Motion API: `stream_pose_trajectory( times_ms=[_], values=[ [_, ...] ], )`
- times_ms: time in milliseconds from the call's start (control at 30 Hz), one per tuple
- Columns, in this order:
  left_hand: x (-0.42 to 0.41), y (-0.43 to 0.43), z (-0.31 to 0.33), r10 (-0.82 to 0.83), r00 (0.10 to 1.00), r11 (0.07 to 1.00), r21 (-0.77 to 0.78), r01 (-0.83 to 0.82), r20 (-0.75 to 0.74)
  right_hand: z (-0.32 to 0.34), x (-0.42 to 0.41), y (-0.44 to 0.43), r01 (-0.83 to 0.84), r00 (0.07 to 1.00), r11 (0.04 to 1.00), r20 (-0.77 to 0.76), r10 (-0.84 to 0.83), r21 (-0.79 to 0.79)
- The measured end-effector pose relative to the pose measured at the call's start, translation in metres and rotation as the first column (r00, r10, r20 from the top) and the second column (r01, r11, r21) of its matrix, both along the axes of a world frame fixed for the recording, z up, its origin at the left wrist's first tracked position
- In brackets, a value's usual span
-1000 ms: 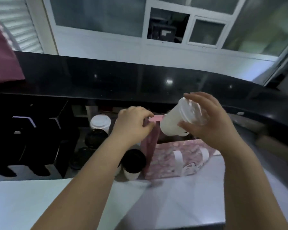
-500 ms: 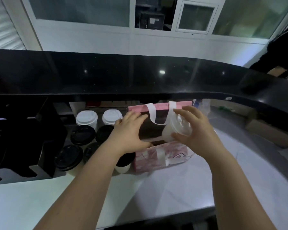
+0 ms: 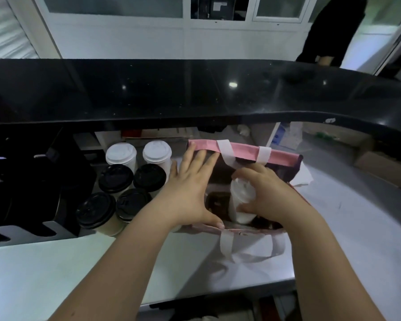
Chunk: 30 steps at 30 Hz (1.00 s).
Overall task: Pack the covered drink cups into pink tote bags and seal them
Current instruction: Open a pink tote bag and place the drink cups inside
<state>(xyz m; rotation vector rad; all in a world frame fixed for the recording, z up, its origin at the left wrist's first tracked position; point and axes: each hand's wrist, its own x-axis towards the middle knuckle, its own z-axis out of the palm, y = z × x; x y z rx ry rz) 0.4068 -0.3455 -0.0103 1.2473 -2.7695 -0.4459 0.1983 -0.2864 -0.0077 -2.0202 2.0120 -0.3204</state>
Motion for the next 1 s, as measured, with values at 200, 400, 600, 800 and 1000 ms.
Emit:
stream_pose_trajectory(
  times_ms=[200, 400, 600, 800, 1000],
  values=[
    [-0.004, 0.010, -0.001, -0.024, 1.000, 0.999, -0.025, 0.024, -0.015, -0.009, 0.011, -0.024, -0.001, 1.000, 1.000, -0.031, 0.001, -0.028],
    [-0.001, 0.000, -0.002, 0.023, 0.999, 1.000, -0.007, -0.023, 0.025, -0.018, 0.019, -0.029, -0.110, 0.991, 0.992, 0.065, 0.114, -0.053],
    [-0.005, -0.003, -0.004, 0.061, 0.997, 0.998, -0.022, -0.060, 0.048, -0.034, 0.023, -0.019, -0.228, 0.971, 0.970, 0.054, 0.233, -0.088],
    [-0.009, -0.005, 0.000, 0.102, 0.991, 0.995, 0.005, -0.103, 0.081, -0.045, 0.024, -0.017, -0.264, 0.964, 0.964, 0.021, 0.264, -0.022],
    [-0.006, 0.001, 0.001, 0.063, 0.995, 0.998, -0.022, -0.061, 0.082, -0.043, 0.013, -0.016, -0.219, 0.955, 0.974, 0.216, 0.201, 0.063]
  ],
)
